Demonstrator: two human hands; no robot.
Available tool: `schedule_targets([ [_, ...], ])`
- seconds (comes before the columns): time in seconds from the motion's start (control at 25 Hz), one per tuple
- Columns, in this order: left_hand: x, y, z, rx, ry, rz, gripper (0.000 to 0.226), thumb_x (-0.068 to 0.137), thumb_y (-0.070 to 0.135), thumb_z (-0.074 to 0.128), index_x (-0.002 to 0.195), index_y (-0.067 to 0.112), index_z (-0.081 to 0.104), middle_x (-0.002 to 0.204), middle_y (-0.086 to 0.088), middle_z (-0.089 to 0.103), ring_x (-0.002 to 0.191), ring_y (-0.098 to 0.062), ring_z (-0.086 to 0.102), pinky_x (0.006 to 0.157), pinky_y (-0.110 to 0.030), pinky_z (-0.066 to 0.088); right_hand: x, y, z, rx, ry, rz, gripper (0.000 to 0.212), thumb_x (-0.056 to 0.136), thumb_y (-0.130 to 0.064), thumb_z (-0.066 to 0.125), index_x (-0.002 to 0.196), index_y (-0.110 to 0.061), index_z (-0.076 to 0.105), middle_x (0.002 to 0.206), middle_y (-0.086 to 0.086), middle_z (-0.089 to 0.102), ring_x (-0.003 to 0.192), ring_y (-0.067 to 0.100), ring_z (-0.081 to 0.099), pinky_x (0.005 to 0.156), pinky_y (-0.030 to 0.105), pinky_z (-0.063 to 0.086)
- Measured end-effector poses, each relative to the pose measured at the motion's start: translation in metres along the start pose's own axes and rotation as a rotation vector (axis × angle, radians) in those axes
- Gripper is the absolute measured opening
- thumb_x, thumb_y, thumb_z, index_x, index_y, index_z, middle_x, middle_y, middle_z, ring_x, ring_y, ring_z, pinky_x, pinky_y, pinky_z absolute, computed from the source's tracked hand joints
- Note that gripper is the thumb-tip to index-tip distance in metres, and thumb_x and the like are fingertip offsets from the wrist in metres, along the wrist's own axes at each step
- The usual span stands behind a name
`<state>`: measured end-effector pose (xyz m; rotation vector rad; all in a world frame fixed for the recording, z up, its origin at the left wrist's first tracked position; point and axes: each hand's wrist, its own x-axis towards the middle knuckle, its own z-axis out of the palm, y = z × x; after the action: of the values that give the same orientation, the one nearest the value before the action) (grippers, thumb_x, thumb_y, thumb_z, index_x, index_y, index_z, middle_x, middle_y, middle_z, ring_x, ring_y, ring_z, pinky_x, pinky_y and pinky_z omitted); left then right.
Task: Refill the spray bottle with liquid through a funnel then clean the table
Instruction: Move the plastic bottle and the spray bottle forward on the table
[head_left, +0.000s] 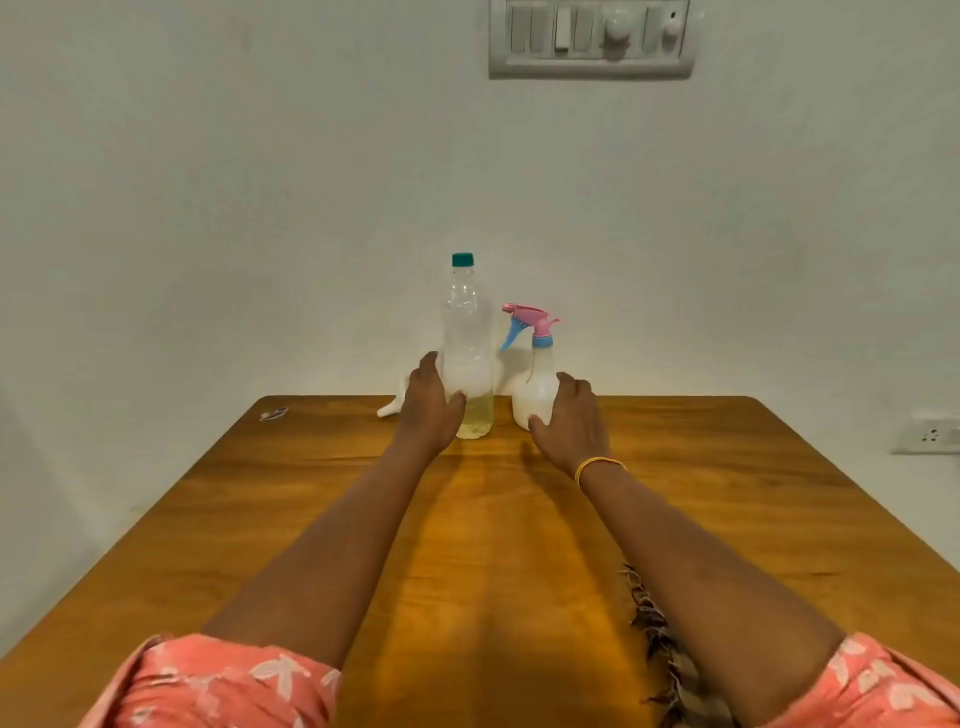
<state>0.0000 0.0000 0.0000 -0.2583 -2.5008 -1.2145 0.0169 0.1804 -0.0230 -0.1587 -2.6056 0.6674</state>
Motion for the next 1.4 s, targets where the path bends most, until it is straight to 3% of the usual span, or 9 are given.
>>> schedule_targets([
  [0.16,0.031,-0.023,0.037,-0.180,-0.012,-0.122,0.079,0.081,0.022,0.072,0.143,0.011,0.025,0.144,-0.012,0.040,0.130,-0.029,0.042,0.098,-0.034,0.042,0.033,0.020,0.031,0.171,0.012,0.130,0.107,0.064,-0.044,0.081,0.145,-0.011,0.020,0.142,0.016,0.036,0.129,0.033,0.039,0.102,0.041,0.042],
  [0.28,0.043,-0.045,0.068,-0.209,0.019,-0.117,0.084,0.072,0.025,0.080,0.139,0.014,0.029,0.140,-0.007,0.043,0.127,-0.024,0.044,0.091,-0.027,0.040,0.058,0.035,0.058,0.335,-0.005,0.177,0.117,0.058,-0.044,0.086,0.146,-0.014,0.017,0.145,0.012,0.035,0.132,0.030,0.036,0.105,0.039,0.040],
  [0.56,0.029,-0.050,0.075,-0.238,0.087,-0.199,0.079,0.069,0.030,0.082,0.133,0.012,0.040,0.131,-0.007,0.053,0.120,-0.024,0.050,0.086,-0.026,0.043,0.048,0.035,0.055,0.486,0.044,0.188,0.090,0.059,-0.034,0.087,0.132,-0.014,0.038,0.129,0.008,0.051,0.118,0.024,0.050,0.090,0.032,0.049],
  [1.04,-0.180,0.027,-0.002,-0.253,0.029,-0.245,0.085,0.065,0.028,0.085,0.135,0.012,0.040,0.136,-0.009,0.051,0.125,-0.026,0.049,0.090,-0.031,0.046,-0.142,0.019,-0.071,0.523,-0.047,0.234,0.094,0.058,-0.028,0.088,0.133,-0.015,0.034,0.130,0.008,0.048,0.121,0.027,0.048,0.095,0.038,0.047],
  [1.16,-0.219,0.036,-0.010,-0.252,0.039,-0.239,0.086,0.064,0.028,0.086,0.135,0.013,0.039,0.135,-0.008,0.051,0.124,-0.026,0.050,0.091,-0.033,0.048,-0.181,0.020,-0.083,0.532,-0.060,0.248,0.094,0.056,-0.028,0.089,0.132,-0.014,0.035,0.129,0.008,0.049,0.120,0.027,0.049,0.094,0.039,0.047],
  [1.28,-0.246,0.042,-0.014,-0.249,0.060,-0.236,0.084,0.064,0.027,0.086,0.133,0.013,0.040,0.134,-0.008,0.052,0.121,-0.025,0.051,0.084,-0.026,0.046,-0.210,0.022,-0.088,0.515,-0.063,0.260,0.094,0.055,-0.028,0.090,0.130,-0.013,0.037,0.128,0.008,0.049,0.120,0.026,0.048,0.095,0.038,0.046],
  [1.4,-0.253,0.045,-0.017,-0.256,0.040,-0.242,0.084,0.066,0.025,0.084,0.135,0.015,0.037,0.136,-0.007,0.050,0.123,-0.025,0.050,0.088,-0.030,0.047,-0.221,0.019,-0.086,0.463,-0.076,0.236,0.095,0.052,-0.034,0.089,0.130,-0.016,0.038,0.127,0.008,0.050,0.119,0.027,0.048,0.098,0.041,0.047],
])
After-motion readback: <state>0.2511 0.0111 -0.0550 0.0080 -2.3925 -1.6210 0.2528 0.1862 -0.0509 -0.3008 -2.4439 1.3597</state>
